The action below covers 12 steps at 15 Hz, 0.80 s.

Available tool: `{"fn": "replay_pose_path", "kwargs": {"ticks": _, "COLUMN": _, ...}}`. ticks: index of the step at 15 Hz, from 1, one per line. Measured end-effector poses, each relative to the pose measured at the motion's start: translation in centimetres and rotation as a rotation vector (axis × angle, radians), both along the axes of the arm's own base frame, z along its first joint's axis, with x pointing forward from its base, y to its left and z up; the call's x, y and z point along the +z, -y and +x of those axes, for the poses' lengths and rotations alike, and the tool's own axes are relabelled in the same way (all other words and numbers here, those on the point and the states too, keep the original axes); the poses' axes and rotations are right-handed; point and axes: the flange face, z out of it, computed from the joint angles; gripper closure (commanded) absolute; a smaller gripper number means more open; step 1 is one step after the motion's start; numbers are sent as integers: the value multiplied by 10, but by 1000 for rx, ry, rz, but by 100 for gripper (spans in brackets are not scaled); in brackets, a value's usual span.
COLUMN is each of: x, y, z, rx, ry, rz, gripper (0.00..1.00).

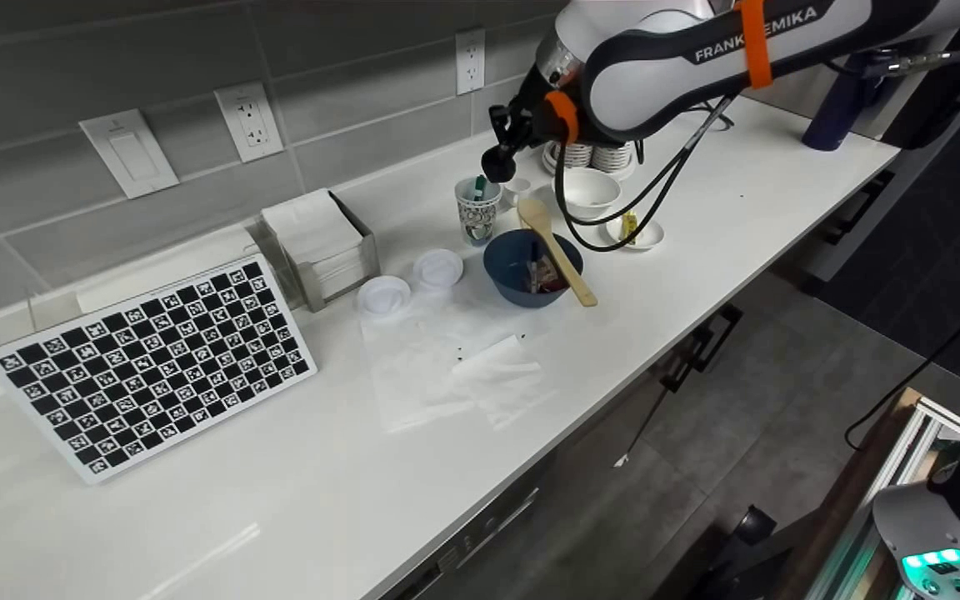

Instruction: Move the black object to the cup

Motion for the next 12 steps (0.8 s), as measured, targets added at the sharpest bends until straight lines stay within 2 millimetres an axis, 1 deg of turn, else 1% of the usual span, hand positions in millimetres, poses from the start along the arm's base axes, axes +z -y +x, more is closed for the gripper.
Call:
{"fn": "replay_pose_path", "kwargs": {"ticks": 6, "x": -17, "y": -1, "z": 27, "rx": -5, "ry": 20, "rz": -7, "gripper": 99}}
{"fn": "replay_pose_path", "kwargs": {"ticks": 7, "x": -20, "y": -3, "z": 31, "rx": -3, "ry": 20, "rz": -9, "gripper": 72}}
{"fn": "replay_pose_path", "kwargs": {"ticks": 8, "x": -22, "y": -5, "z": 34, "rx": -1, "ry": 21, "rz": -10, "gripper": 71}}
{"fn": "replay_pose_path", "kwargs": {"ticks": 12, "x": -30, "y": -11, "z": 43, "rx": 3, "ry": 23, "rz": -13, "gripper": 45}}
